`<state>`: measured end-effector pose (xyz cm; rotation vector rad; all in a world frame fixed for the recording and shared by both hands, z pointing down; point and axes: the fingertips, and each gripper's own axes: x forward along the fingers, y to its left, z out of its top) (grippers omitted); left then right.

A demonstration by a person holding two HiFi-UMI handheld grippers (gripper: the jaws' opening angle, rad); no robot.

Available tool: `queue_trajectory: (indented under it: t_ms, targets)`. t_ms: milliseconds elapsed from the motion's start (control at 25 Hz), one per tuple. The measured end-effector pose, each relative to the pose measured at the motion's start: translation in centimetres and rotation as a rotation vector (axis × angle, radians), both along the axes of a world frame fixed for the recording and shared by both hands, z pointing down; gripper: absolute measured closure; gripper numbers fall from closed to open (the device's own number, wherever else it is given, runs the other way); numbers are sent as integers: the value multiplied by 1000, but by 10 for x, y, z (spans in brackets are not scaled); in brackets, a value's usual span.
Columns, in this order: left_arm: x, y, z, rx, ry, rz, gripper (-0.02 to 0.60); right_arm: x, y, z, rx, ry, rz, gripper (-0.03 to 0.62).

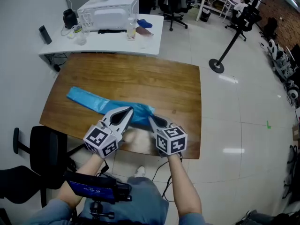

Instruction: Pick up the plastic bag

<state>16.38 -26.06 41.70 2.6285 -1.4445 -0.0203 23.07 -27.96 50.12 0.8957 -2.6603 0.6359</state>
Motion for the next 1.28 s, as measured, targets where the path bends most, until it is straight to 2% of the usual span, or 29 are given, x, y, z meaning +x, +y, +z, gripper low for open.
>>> queue_trajectory:
  t_ms: [200, 240, 520, 640, 1280]
  targets:
    - [20, -5, 7, -19, -5, 24, 575, 22, -7, 7, 46, 49, 53, 594]
    - [22, -5, 7, -21, -7, 27, 575, 25, -9, 8, 65, 66, 66, 575]
    - [29, -7, 7, -22, -14, 32, 575, 44, -19, 10, 129, 129, 150, 562]
    - [27, -7, 7, -27, -22, 27, 575, 48, -23, 11, 136, 147, 168, 448]
    - [27, -7, 7, -35, -54, 16, 575, 44, -22, 2, 155, 112, 171, 449]
